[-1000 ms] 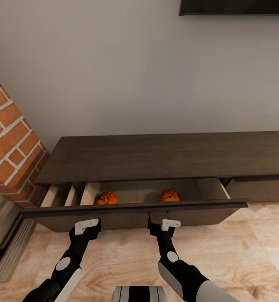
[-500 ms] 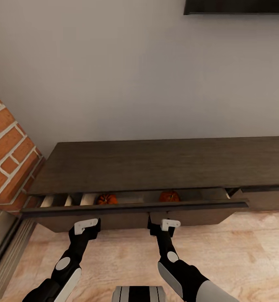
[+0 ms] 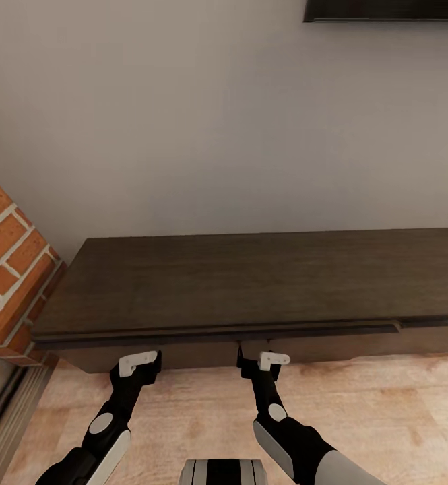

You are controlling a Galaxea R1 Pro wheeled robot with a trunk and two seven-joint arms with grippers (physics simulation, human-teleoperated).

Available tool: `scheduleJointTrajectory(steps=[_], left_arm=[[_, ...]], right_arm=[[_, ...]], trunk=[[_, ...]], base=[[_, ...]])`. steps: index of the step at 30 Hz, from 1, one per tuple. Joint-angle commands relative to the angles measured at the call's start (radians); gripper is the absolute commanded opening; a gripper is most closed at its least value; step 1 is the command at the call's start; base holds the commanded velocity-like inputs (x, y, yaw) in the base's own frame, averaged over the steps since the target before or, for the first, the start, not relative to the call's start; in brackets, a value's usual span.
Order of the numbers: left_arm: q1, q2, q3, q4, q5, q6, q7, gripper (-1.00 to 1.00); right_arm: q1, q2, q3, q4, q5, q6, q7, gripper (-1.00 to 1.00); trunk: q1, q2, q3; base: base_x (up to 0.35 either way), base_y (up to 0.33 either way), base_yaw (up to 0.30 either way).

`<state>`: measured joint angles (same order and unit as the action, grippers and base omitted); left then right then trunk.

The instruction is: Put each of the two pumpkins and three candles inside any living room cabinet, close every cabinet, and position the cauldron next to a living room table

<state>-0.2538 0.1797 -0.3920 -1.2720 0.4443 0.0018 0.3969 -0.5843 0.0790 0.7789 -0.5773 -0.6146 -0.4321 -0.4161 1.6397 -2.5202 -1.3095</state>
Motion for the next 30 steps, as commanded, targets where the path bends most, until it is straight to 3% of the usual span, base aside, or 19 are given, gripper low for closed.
scheduleJointTrajectory(steps=[1, 19, 30], left_arm=[[-0.001, 0.001, -0.004, -0.001, 0.007, 0.000, 0.008, 1.00], [-0.001, 0.001, -0.005, -0.003, 0.007, 0.000, 0.008, 1.00], [-0.001, 0.002, -0.003, -0.008, 0.007, 0.006, 0.007, 1.00]], right_arm=[[-0.002, -0.001, 0.008, 0.000, -0.010, -0.007, -0.006, 1.00], [-0.002, -0.001, 0.008, -0.001, -0.010, -0.007, -0.006, 1.00], [-0.002, -0.001, 0.008, -0.001, -0.010, -0.004, -0.006, 1.00]], trunk=[[0.000, 0.000, -0.001], [0.000, 0.000, -0.001], [0.000, 0.000, -0.001]], base=[[0.015, 0.001, 0.000], [0.034, 0.011, 0.000], [-0.068, 0.000, 0.000]])
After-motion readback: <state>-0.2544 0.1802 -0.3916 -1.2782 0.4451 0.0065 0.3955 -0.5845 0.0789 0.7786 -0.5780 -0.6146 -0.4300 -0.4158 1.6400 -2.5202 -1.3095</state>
